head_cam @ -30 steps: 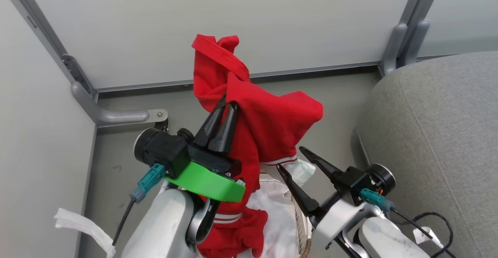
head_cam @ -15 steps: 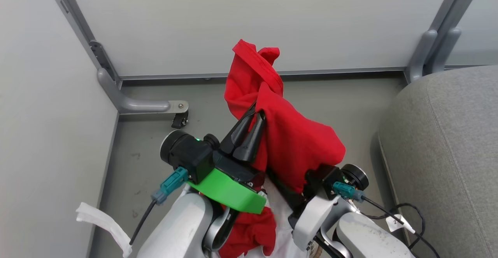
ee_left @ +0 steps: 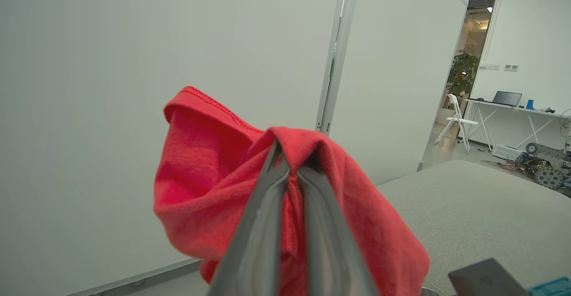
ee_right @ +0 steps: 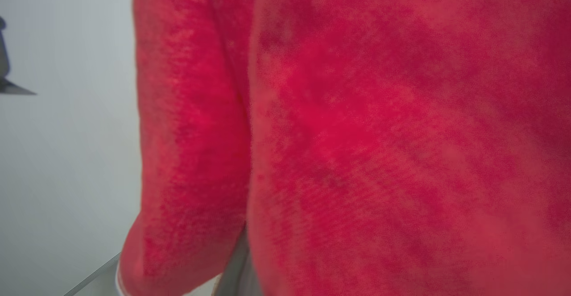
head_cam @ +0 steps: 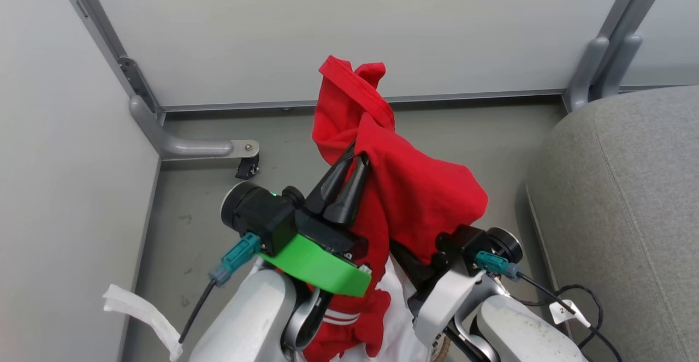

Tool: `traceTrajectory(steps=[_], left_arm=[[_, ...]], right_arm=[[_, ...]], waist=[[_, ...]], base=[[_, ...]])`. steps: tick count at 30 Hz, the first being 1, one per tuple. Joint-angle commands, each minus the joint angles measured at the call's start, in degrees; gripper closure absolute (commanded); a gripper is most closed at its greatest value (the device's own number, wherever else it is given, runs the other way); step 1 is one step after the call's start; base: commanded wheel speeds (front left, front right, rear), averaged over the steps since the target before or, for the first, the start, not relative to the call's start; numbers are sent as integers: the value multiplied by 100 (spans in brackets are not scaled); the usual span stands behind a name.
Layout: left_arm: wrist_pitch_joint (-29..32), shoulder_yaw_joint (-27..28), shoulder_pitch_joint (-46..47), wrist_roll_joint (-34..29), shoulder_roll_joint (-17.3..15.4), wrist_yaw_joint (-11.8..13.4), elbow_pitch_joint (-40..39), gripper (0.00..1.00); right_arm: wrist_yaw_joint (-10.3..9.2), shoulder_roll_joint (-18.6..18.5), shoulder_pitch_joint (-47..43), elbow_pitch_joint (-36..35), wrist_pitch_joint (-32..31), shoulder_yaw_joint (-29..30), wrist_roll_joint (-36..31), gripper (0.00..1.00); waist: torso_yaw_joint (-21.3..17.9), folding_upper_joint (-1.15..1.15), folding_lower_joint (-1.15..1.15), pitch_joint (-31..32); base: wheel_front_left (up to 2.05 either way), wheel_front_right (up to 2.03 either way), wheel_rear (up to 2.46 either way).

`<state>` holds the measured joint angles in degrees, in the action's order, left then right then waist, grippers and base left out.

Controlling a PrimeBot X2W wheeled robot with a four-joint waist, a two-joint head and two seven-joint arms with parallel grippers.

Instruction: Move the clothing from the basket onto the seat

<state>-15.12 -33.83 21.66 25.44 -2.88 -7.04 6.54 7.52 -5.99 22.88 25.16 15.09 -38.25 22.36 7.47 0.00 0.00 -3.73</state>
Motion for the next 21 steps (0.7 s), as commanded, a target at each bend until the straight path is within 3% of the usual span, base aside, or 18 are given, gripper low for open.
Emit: traceTrajectory(steps=[1,2,3,10,21], left_arm=[[-5,42,48,-15,-7,38,-32,100],[-4,58,40,-28,-7,45,-31,64],[-3,69,20,-45,-7,65,11,0],[-2,291,-147,-439,-7,77,140,0],[-2,885,-532,-779,-10,-8,228,0]], right_arm=[[-6,-18,-57,-49,11,23,-36,100],[-6,-15,-69,-79,11,61,-50,100],[-6,-17,-91,-132,11,106,-78,100],[-6,-63,-347,-589,11,494,-180,100],[-6,-266,-584,-1285,12,1059,-315,100]], waist=[[-61,0,0,-17],[-89,0,0,-19],[-137,0,0,-16],[-795,0,0,-49],[-2737,0,0,-369]], base=[[0,0,0],[0,0,0],[0,0,0],[0,0,0],[0,0,0]])
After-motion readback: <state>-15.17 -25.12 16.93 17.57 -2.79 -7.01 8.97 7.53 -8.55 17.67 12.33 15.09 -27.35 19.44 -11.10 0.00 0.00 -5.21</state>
